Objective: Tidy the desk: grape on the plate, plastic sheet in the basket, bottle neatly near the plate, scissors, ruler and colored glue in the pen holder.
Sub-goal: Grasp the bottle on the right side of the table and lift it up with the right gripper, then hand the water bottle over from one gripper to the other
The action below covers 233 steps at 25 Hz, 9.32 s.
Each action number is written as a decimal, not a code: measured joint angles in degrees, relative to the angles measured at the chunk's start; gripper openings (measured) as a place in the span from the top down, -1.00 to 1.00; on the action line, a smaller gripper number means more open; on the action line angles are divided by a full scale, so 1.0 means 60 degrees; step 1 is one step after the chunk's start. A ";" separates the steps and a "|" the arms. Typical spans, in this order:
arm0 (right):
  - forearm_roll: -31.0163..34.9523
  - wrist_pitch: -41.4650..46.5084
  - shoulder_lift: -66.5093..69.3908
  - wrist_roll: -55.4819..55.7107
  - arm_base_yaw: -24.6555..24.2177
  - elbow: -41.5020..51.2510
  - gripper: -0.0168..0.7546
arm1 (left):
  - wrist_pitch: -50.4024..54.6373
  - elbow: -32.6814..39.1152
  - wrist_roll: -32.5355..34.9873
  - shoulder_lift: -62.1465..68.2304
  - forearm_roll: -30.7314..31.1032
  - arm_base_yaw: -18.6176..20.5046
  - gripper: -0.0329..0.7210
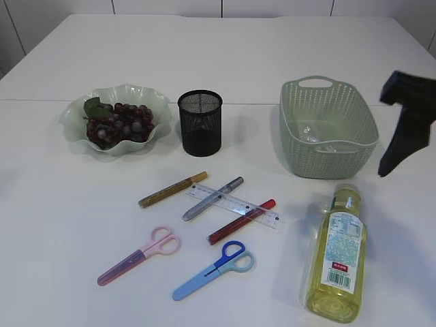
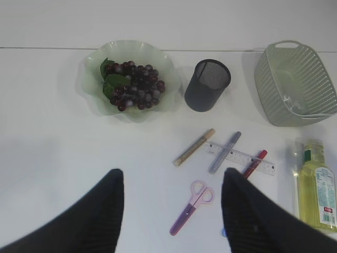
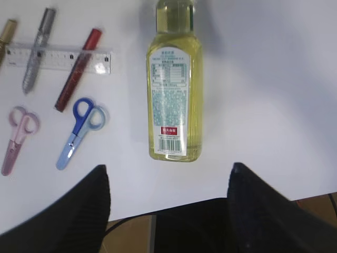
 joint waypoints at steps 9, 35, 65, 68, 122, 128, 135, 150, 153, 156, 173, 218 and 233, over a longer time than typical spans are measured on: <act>0.0099 -0.0116 0.1614 0.0214 0.0325 0.0000 -0.42 | 0.0000 0.0000 0.0099 0.0000 0.0126 0.0000 -0.23; 0.0293 -0.0437 0.4617 -0.0358 0.0420 0.0000 -0.59 | 0.0000 0.0000 0.0155 0.0000 0.0499 0.0000 -0.23; 0.0379 -0.1772 0.5732 -0.0472 0.1005 0.0000 -0.58 | 0.0000 0.0000 0.0161 0.0000 0.0499 0.0000 -0.23; 0.0291 -0.1836 0.5732 -0.0404 0.1005 0.0000 -0.58 | 0.0000 0.0000 0.0161 0.0000 0.0499 0.0000 -0.23; -0.0118 -0.2171 0.6387 0.0024 0.1005 -0.0040 -0.40 | 0.0000 0.0000 0.0177 0.0000 0.0482 0.0000 -0.23; -0.0313 -0.2193 0.6387 -0.0220 0.1023 -0.0055 -0.38 | 0.0000 0.0000 0.0177 0.0000 0.0482 0.0000 -0.23; -0.0507 -0.2122 0.6387 -0.2155 0.1023 -0.0055 -0.38 | 0.0000 0.0000 0.0177 0.0000 0.0482 0.0000 -0.23; -0.0651 -0.2068 0.6092 -0.5158 0.1023 -0.0015 -0.38 | 0.0000 0.0000 0.0177 0.0000 0.0482 0.0000 -0.23; -0.0633 -0.2286 0.5644 -0.5483 0.1023 0.0022 -0.37 | 0.0000 0.0000 0.0177 0.0000 0.0482 0.0000 -0.23; -0.0612 -0.2686 0.5049 -0.5746 0.1023 0.0354 -0.37 | 0.0000 0.0000 0.0177 0.0000 0.0465 0.0000 -0.23; 0.2439 -0.3947 0.2026 -0.9315 0.1023 0.2316 -0.37 | 0.0000 0.0000 0.0177 0.0000 0.0448 0.0000 -0.23; 1.3248 -0.1092 0.2026 -2.2156 0.1023 0.2316 -0.37 | -0.5731 0.6971 0.7580 -0.0214 -0.5347 0.0000 -0.02; 1.3717 -0.1092 0.2026 -2.2441 0.1023 0.2316 -0.37 | -0.1313 0.7171 1.5729 0.3398 -1.3497 0.3671 -0.02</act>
